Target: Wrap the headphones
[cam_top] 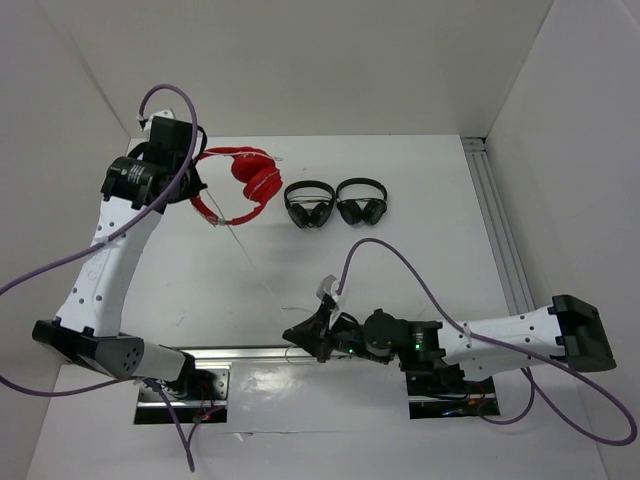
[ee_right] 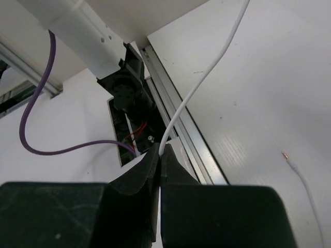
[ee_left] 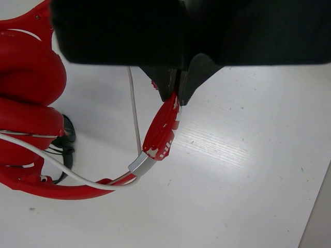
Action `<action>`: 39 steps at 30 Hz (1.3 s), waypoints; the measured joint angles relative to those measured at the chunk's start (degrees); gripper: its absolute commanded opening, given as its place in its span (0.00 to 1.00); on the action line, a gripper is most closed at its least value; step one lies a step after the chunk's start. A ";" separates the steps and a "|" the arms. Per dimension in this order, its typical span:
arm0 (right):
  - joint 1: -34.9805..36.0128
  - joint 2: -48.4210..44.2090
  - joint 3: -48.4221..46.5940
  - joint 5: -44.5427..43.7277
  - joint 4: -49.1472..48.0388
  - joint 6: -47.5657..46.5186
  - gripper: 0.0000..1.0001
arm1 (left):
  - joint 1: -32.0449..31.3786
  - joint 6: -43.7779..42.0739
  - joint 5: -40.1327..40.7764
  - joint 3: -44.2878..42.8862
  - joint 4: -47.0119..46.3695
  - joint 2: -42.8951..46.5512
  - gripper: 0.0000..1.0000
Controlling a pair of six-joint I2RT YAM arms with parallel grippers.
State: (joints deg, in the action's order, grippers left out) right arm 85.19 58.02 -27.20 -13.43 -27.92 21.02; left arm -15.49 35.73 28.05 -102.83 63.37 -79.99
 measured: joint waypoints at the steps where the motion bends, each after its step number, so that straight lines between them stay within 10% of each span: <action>1: 0.81 -0.13 -1.25 -1.40 1.60 -0.66 0.00 | 0.37 -0.33 0.04 1.03 -0.52 -0.02 0.00; 14: 2.34 1.01 -21.70 -14.53 23.08 -14.62 0.00 | -4.04 -5.51 1.14 18.91 -6.14 0.39 0.00; 39: -32.87 16.65 -43.06 -3.50 32.39 -32.44 0.00 | -28.06 -7.13 1.33 26.77 -3.48 15.93 0.00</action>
State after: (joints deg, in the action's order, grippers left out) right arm 52.31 74.67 -70.26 -16.93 4.47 -11.42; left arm -43.55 28.60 29.39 -76.05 59.90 -64.05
